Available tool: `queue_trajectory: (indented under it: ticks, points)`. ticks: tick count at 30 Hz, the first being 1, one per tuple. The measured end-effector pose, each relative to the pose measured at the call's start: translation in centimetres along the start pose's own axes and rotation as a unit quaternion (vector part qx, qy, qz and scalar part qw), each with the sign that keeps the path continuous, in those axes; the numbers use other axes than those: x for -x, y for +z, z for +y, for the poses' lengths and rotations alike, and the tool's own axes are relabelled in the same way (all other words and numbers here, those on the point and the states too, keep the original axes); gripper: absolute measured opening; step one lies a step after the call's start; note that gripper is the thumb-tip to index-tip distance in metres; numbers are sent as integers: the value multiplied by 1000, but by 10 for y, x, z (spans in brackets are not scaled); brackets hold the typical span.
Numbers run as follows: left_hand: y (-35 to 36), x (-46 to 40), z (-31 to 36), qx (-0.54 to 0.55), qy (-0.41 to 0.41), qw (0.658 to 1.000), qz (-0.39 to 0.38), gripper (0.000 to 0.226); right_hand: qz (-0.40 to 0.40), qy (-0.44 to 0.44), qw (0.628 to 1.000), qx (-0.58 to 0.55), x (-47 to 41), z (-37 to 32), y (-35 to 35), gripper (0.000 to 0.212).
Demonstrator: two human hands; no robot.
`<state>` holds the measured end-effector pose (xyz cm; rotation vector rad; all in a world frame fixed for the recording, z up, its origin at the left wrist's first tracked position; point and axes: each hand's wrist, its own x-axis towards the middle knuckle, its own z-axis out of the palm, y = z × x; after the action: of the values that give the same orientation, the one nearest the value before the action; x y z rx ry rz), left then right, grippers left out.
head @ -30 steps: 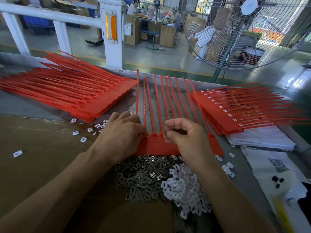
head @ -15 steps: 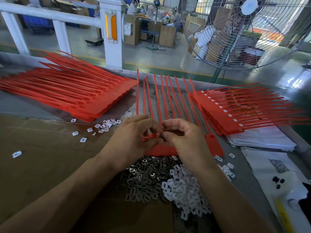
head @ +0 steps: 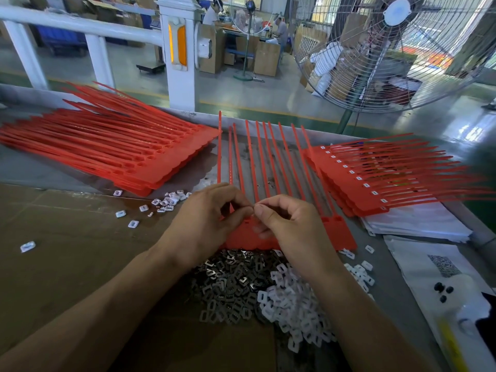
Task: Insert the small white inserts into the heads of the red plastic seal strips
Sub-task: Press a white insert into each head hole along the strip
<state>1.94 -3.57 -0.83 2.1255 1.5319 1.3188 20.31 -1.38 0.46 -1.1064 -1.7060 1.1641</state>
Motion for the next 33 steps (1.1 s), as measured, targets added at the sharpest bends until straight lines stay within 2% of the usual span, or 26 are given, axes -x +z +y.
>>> queue_trajectory:
  ticks: [8, 12, 16, 21, 25, 29, 33]
  points:
    - [2, 1, 1, 7, 8, 1000, 1, 12, -18, 9, 999, 35, 0, -1, -3, 16]
    - [3, 1, 0, -7, 29, 999, 20, 17, -23, 16, 999, 22, 0, -2, -3, 20]
    - [1, 1, 1, -32, 60, 998, 15, 10, -35, 25, 999, 18, -1, -2, -3, 21]
    - [0, 2, 1, -40, 63, 997, 14, 13, -43, 24, 999, 18, -1, 0, -3, 22]
    - [-2, 0, -1, -44, 38, 998, 24, 12, -14, 13, 1000, 25, -2, 1, -2, 20]
    - [-6, -3, -9, -62, -33, 997, 44, 11, 16, 14, 999, 39, -2, 3, -4, 17]
    - [-7, -2, -13, -107, -63, 992, 18, 9, 28, 11, 999, 46, -3, 3, -5, 15]
